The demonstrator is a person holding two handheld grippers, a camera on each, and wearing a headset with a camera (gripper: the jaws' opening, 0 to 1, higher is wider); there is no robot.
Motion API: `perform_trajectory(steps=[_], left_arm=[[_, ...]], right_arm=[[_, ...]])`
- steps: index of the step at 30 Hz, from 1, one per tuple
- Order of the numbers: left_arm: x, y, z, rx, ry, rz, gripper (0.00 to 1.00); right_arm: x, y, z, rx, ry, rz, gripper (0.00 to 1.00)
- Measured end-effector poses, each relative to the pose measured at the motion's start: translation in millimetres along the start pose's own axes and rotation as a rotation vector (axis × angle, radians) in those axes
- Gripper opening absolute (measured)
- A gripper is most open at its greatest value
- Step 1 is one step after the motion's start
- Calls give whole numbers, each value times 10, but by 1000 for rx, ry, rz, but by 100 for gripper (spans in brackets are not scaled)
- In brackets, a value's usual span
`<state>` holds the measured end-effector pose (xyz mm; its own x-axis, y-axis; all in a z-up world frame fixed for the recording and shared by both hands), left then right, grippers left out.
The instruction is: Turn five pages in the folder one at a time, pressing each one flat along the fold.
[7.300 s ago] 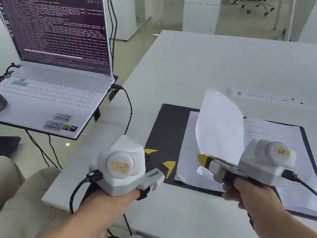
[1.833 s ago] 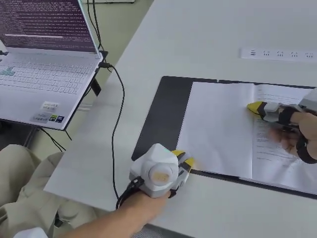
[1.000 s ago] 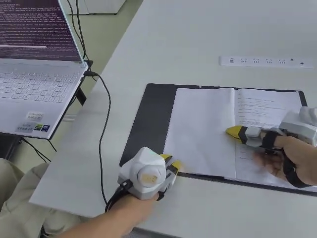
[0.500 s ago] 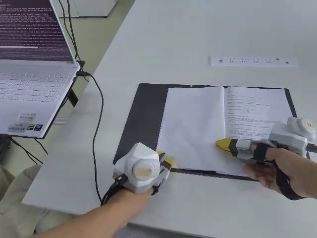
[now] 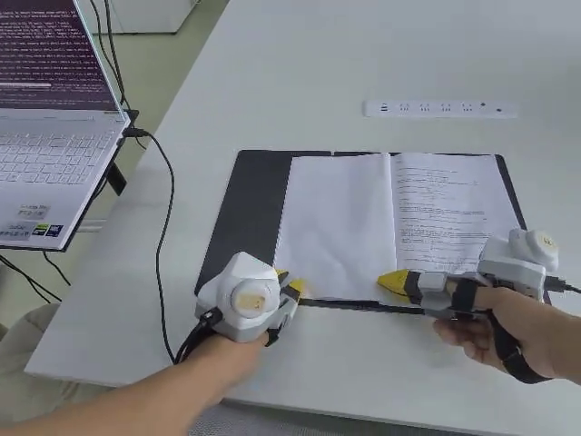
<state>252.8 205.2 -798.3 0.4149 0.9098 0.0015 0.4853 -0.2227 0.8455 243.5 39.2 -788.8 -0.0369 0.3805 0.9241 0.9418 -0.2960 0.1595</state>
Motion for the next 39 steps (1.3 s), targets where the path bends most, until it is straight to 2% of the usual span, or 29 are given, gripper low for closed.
perform_trajectory(steps=[4, 10, 12, 14, 17, 20, 21, 24, 25, 28, 31, 36, 39], left_arm=[[-5, 4, -5, 2, 2, 4, 12], [-9, 15, -16, 12, 4, -1, 12], [-11, 24, -20, 18, 7, -9, 12], [-19, 45, -23, 40, 13, -11, 12], [-43, 52, -43, 87, 3, 30, 11], [-48, 66, -100, 101, 6, 49, 11], [-38, 79, -139, 101, 8, 42, 12], [-47, 157, -265, 83, 2, 21, 15], [-47, 187, -304, 78, 3, 22, 17], [-53, 319, -426, 33, -9, -7, 19], [-49, 411, -565, 19, -11, -6, 22], [-56, 545, -756, -15, -11, -3, 27], [-66, 615, -859, -37, -13, 2, 33]], right_arm=[[-9, -113, -32, -4, 5, 17, 0], [55, -362, -82, 51, 5, -4, 0], [85, -369, -112, 40, 4, -43, 0], [93, -310, -194, -18, -46, -123, 0], [202, -297, -339, -54, -51, -175, 0], [215, -264, -506, -85, -108, -317, 0], [220, -279, -580, -101, -150, -375, 0], [276, -303, -712, -133, -162, -391, 7], [276, -289, -787, -153, -189, -411, 12], [286, -267, -953, -172, -261, -526, 24], [278, -251, -1116, -171, -326, -628, 27], [394, -238, -1308, -240, -340, -650, 34], [446, -171, -1418, -279, -383, -714, 41]])
Point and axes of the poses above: the centre of the closed fingertips' face, and the gripper's own axes: z roughly forward along the fingers, x roughly to its left, y roughly out of its top, the point moved 4 cm from there along -z, roughly backward along the fingers, and after that the axes turned 1 degree about -y, right-handed, at the moved point
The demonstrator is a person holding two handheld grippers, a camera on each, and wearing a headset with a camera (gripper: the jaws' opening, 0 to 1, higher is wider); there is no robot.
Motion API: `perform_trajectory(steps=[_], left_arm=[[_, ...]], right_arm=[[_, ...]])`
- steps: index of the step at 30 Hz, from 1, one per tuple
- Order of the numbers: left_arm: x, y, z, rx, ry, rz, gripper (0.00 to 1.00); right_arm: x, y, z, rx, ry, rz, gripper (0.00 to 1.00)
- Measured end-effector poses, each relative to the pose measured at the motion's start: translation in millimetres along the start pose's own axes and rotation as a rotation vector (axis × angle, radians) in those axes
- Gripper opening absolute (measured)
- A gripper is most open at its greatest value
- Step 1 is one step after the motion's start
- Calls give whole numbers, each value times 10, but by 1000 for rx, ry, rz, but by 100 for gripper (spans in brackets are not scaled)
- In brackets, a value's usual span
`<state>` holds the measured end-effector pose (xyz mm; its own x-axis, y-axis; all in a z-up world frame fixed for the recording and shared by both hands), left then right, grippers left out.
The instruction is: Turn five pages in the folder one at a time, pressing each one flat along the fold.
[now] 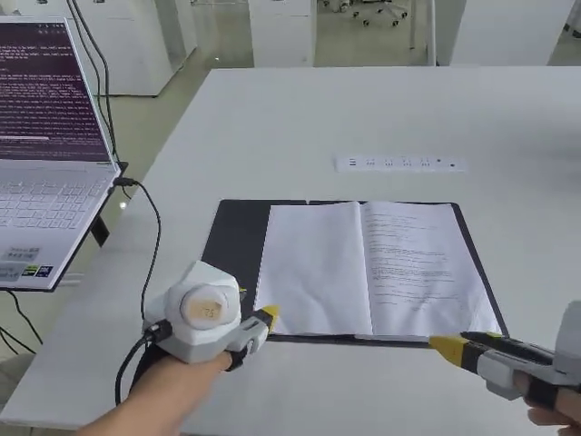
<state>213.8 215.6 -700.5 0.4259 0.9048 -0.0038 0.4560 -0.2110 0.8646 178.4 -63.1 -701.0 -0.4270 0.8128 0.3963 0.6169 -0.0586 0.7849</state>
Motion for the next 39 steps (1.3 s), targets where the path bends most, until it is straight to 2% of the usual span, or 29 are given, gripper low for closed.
perform_trajectory(steps=[3, 6, 10, 14, 16, 19, 24, 28, 32, 39], left_arm=[[-22, 70, -99, -17, -1, 5, 38], [-24, 90, -136, -20, -5, -2, 44], [-43, 119, -211, -26, -1, -5, 51], [-58, 145, -290, -39, 3, -15, 67], [-61, 151, -322, -43, 2, -25, 71], [-71, 146, -382, -38, 6, -22, 71], [-95, 135, -422, -35, 4, -24, 71], [-124, 142, -418, -36, 5, -31, 71], [-148, 168, -405, -36, 3, -13, 71], [-115, 278, -386, -41, 10, 6, 72]], right_arm=[[-106, 96, -28, -43, -34, -23, 50], [-129, 150, -98, -58, -58, -23, 60], [-187, 195, -193, -79, -87, -28, 66], [-267, 237, -287, -94, -122, -41, 75], [-308, 269, -351, -111, -138, -42, 79], [-366, 316, -432, -140, -156, -29, 82], [-463, 322, -489, -158, -178, 0, 83], [-493, 287, -482, -154, -182, 9, 83], [-532, 240, -470, -145, -187, 15, 83], [-568, 236, -455, -142, -175, 26, 83]])
Point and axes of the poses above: the centre of the closed fingertips' face, and the gripper's own axes: z roughly forward along the fingers, x roughly to its left, y roughly out of its top, the point moved 4 cm from there along -z, roughly backward along the fingers, and after that the axes turned 1 degree about -y, right-handed, at the moved point
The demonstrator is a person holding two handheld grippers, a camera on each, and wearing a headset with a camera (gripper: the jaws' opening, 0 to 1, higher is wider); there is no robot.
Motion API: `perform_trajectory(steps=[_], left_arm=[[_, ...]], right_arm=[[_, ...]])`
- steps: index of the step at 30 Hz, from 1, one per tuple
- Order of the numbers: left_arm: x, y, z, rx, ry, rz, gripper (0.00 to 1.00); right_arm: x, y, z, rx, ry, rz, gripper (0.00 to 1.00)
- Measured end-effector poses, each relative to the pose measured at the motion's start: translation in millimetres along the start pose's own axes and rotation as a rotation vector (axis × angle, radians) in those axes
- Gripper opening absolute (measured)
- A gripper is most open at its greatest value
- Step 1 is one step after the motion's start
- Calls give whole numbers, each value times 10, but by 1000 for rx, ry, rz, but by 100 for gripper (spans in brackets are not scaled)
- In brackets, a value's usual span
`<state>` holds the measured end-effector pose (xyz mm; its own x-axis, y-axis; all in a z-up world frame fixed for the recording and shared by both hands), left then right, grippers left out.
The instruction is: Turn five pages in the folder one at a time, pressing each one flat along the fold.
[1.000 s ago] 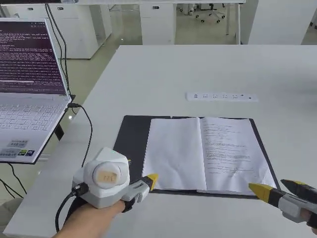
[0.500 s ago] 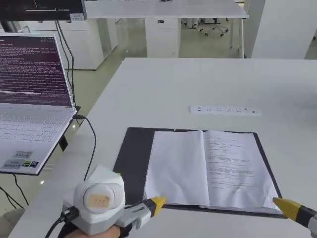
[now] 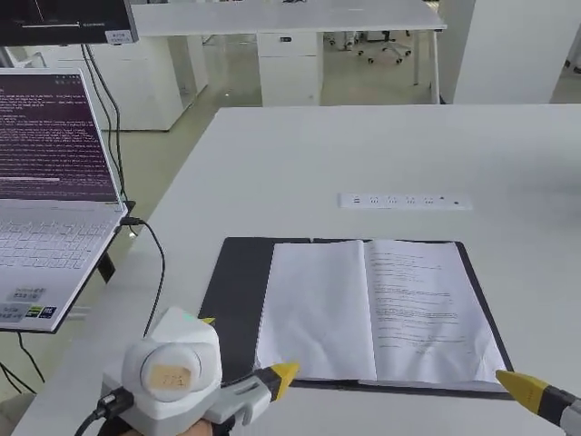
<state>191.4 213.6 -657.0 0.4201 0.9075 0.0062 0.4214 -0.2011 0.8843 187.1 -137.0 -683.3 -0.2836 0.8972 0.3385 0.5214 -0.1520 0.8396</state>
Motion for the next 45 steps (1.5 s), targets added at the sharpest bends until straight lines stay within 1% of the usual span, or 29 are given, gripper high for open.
perform_trajectory(steps=[3, 6, 9, 13, 15, 17, 18, 19, 21, 23, 25, 27, 29, 31, 32, 33, 39, 41, 45], left_arm=[[17, 27, 16, -5, 6, -1, 72], [19, 18, 53, 1, 8, -6, 72], [-11, -17, 133, 9, 4, 0, 71], [-96, -61, 263, 21, -16, -2, 71], [-172, -82, 362, 28, -35, -1, 70], [-254, -80, 447, 31, -52, 6, 70], [-318, -75, 517, 31, -70, 14, 70], [-359, -71, 564, 32, -78, 22, 69], [-464, -47, 695, 29, -103, 39, 68], [-547, -29, 790, 37, -122, 48, 67], [-681, 6, 935, 40, -153, 75, 66], [-763, 19, 1017, 50, -170, 92, 66], [-859, 53, 1109, 47, -194, 101, 66], [-924, 66, 1182, 47, -210, 114, 65], [-974, 62, 1235, 56, -221, 122, 65], [-1019, 63, 1289, 57, -230, 126, 65], [-1232, 57, 1517, 68, -272, 148, 64], [-1305, 57, 1589, 62, -284, 153, 64], [-1430, 50, 1713, 65, -304, 160, 64]], right_arm=[[-12, -1, 13, 0, 4, 3, 83], [-11, -8, 35, 4, 10, 5, 83], [-1, -15, 58, 4, 22, 7, 81], [-6, -53, 117, 17, 30, 7, 81], [-6, -66, 130, 20, 33, 10, 80], [-12, -93, 153, 25, 38, 17, 80], [-16, -102, 159, 27, 37, 19, 80], [-20, -112, 164, 26, 40, 23, 80], [-50, -130, 178, 31, 41, 30, 79], [-63, -144, 184, 34, 43, 32, 79], [-72, -152, 190, 33, 42, 38, 78], [-86, -168, 206, 36, 44, 42, 78], [-125, -185, 223, 34, 45, 50, 77], [-132, -192, 228, 33, 45, 53, 77], [-132, -191, 232, 28, 47, 57, 77], [-112, -190, 230, 27, 49, 62, 77], [-98, -211, 247, 25, 58, 72, 76], [-96, -221, 253, 24, 58, 70, 76], [-97, -224, 262, 16, 57, 84, 75]])
Point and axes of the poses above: the centre of the closed fingertips' face, and the gripper's own axes: z roughly forward along the fingers, x roughly to its left, y roughly out of its top, the point moved 4 cm from there along -z, roughly backward along the fingers, and after that the axes turned 1 degree about -y, right-handed, at the moved point
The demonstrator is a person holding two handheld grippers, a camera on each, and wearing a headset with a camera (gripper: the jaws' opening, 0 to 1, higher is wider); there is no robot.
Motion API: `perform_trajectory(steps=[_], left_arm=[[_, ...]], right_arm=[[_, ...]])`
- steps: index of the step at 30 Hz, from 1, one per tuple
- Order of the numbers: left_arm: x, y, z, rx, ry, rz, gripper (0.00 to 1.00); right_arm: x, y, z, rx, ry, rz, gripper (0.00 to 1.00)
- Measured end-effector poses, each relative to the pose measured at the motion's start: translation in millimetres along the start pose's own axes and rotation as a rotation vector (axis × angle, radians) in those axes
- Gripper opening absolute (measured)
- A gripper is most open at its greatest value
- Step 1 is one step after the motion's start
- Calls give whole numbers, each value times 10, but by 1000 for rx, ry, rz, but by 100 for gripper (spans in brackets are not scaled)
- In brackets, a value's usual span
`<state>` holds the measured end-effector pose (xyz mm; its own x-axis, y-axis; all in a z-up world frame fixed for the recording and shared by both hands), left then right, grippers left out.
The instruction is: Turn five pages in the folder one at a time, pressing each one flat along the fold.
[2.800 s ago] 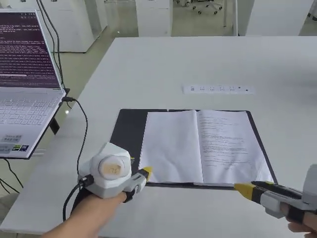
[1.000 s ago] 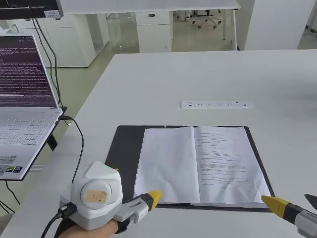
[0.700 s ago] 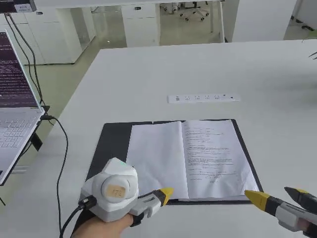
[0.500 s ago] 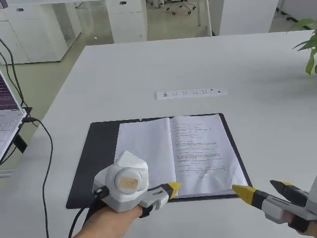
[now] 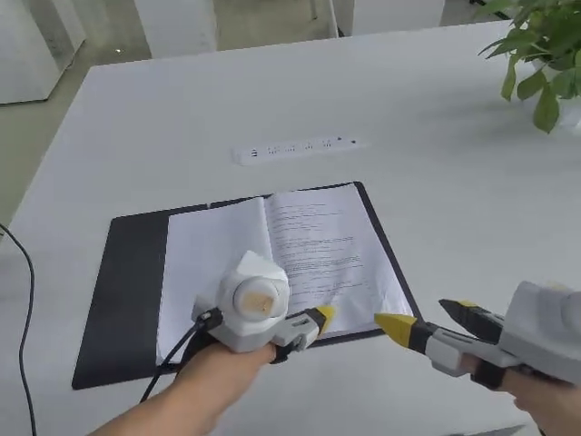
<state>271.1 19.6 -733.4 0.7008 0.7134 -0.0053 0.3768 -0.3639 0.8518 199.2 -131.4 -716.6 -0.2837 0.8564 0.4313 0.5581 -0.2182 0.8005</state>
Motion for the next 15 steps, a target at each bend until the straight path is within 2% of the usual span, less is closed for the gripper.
perform_trajectory(steps=[3, 6, 12, 15], left_arm=[[-51, 6, 74, 3, -9, -2, 63], [-149, 1, 171, -7, -39, 3, 63], [-246, -61, 422, 5, -49, -1, 61], [-286, -59, 488, 3, -51, 2, 60]], right_arm=[[-7, -3, -1, -5, 0, 9, 74], [-8, -28, 6, -1, 5, 12, 73], [-4, -47, 2, -7, 3, 20, 73], [-9, -43, -1, -12, -2, 28, 72]])
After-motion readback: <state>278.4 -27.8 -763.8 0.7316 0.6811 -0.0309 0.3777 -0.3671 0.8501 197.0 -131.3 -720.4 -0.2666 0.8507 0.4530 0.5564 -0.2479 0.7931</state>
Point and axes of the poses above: the centre of the closed fingertips' face, and the gripper's own axes: z roughly forward along the fingers, x roughly to its left, y roughly out of its top, the point moved 4 cm from there along -z, roughly backward along the fingers, and after that the axes turned 1 degree about -y, right-handed, at the moved point
